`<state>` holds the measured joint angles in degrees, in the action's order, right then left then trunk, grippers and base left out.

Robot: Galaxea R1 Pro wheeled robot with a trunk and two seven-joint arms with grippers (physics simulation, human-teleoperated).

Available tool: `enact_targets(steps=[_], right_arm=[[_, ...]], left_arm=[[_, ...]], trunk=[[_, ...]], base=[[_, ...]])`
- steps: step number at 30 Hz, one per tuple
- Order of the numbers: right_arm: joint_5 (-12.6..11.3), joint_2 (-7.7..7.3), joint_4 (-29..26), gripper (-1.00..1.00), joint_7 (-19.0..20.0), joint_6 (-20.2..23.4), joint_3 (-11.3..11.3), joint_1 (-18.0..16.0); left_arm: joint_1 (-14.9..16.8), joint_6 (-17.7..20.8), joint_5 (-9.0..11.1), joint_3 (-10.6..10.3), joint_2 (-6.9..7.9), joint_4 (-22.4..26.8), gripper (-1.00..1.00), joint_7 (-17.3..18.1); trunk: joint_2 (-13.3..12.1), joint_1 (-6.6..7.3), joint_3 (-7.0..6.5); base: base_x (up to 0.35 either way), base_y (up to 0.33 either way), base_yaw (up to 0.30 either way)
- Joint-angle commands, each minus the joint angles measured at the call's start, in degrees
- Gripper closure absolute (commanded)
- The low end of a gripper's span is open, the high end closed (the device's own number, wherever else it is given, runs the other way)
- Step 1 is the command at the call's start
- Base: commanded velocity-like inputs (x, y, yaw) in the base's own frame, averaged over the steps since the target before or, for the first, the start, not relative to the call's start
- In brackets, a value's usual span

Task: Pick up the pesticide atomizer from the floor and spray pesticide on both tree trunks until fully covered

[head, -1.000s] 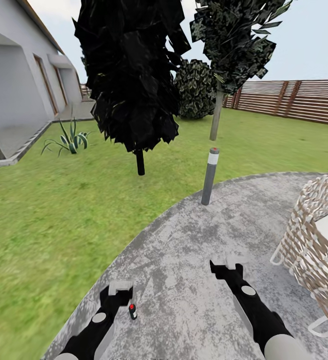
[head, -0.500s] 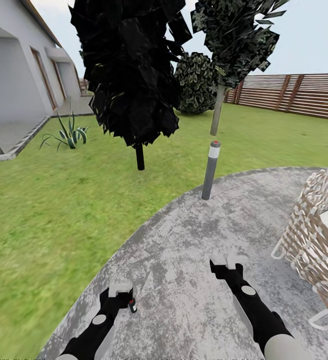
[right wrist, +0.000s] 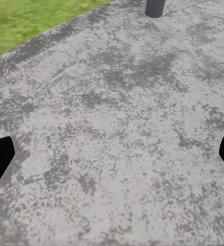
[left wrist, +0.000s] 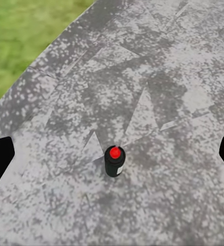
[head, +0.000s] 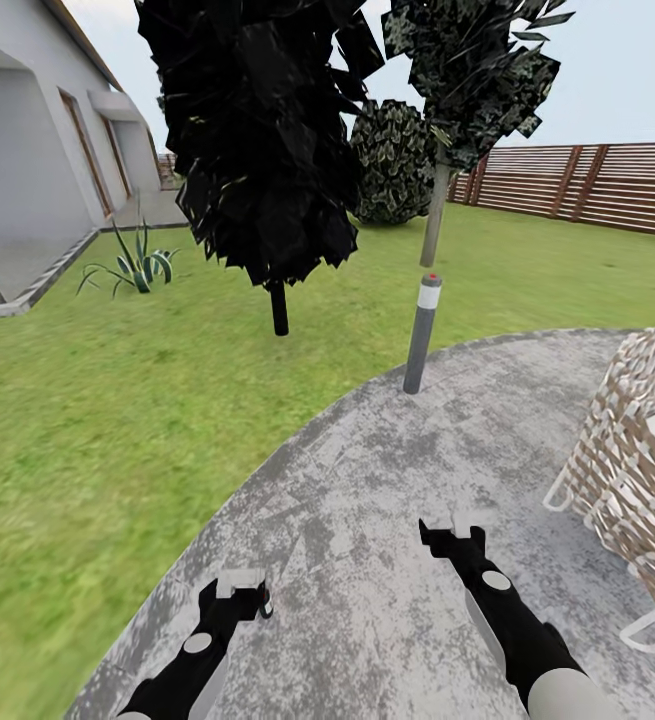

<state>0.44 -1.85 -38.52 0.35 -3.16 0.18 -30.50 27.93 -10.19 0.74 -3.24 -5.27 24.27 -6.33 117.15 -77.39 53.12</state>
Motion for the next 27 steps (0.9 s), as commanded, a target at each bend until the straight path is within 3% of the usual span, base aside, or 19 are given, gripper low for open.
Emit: enact_targets(steps=[1,18,27], right_arm=[[0.00,0.00,0.00,-1.00,0.00,0.00,0.00,0.00],[0.09,-0.09,-0.07,-1.00,0.00,0.04,-0.09,0.00],[0.09,-0.09,-0.07,-1.00,0.00,0.09,-0.09,-0.01]], left_arm=[[-0.01,0.00,0.01,0.00,0.00,0.00,-1.00,0.00],[0.79,0.29,-0.03,-0.15,-0.41,0.12,-1.00,0.00],[5.64,0.49,0.04,-0.27,-0.55,0.07,-1.00,-0.07]], trunk=[[0.42,-0.23,0.18],[7.24,-3.96,3.24],[10.85,-5.94,4.85]], base=[[0.000,0.000,0.000],[0.000,0.000,0.000],[0.000,0.000,0.000]])
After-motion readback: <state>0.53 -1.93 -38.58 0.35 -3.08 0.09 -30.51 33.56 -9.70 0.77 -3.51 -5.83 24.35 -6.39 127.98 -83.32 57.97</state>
